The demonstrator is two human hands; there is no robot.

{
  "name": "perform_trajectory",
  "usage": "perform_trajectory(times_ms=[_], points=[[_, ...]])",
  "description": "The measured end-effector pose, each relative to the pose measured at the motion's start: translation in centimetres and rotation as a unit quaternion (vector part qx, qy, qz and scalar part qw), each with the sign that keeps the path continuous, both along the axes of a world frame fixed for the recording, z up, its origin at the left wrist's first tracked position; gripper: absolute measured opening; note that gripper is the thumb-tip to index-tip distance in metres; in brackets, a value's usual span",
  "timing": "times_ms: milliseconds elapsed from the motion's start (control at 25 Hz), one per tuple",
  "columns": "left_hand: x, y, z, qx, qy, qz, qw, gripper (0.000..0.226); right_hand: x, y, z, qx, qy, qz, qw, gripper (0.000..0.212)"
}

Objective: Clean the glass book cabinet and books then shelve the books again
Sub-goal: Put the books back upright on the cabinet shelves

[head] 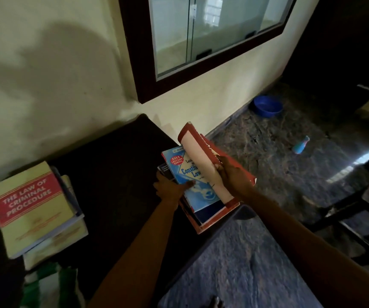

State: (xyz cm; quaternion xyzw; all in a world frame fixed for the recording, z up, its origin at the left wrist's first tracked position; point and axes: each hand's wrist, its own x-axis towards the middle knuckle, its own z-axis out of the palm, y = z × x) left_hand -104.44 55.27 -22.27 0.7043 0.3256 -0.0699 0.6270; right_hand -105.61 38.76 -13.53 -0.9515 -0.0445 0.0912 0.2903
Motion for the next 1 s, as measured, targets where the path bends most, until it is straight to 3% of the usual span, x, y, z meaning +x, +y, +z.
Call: perform_trajectory(times_ms=[40, 160, 280, 360, 480, 600, 760, 880, 960, 1000], points=[[0.1, -0.2, -0.2, -0.011, -0.004, 0.008, 1.000, 0.106, 0.0, -0.1, 0.1, 0.005, 0.001, 0.006, 1.000, 0.043], [-0.3, 0.1, -0.8, -0.109, -0.008, 0.052, 0.993, 0.068, 0.3, 0.3, 1.0, -0.025, 0.004, 0.043, 0.999, 0.043], [-0.7, 1.7, -0.1, -0.058, -0.008, 0.030, 0.998, 0.038, 0.4, 1.2, 2.3, -0.081, -0.013, 0.074, 0.994, 0.044], [-1.3, 3.3, 0.5, -0.045, -0.024, 0.039, 0.998, 0.032, 0.2, 1.8, 2.9, -0.144, -0.032, 0.093, 0.985, 0.045], [-3.1, 6.3, -0.1, -0.102, -0.043, 0.081, 0.991, 0.033, -0.6, 2.3, 2.8, -0.208, -0.072, 0.095, 0.971, 0.046], [-5.6, 10.0, -0.5, -0.152, -0.071, 0.111, 0.980, 0.032, -0.8, 1.7, 1.8, -0.204, -0.069, 0.079, 0.973, 0.047], [-9.0, 17.7, 1.5, -0.023, -0.068, 0.116, 0.991, 0.032, -1.8, 1.6, 0.9, -0.179, -0.037, 0.066, 0.981, 0.044], [-11.0, 19.5, 2.5, 0.095, -0.024, 0.027, 0.995, 0.042, -2.8, 3.1, 0.8, -0.216, -0.053, 0.064, 0.973, 0.045], [-12.0, 18.1, 2.0, 0.232, 0.043, -0.080, 0.969, 0.069, -3.0, 3.8, 0.6, -0.220, -0.051, 0.069, 0.972, 0.048], [-12.5, 17.3, 1.6, 0.318, 0.066, -0.113, 0.939, 0.079, -3.2, 4.1, 0.4, -0.218, -0.052, 0.073, 0.972, 0.051]])
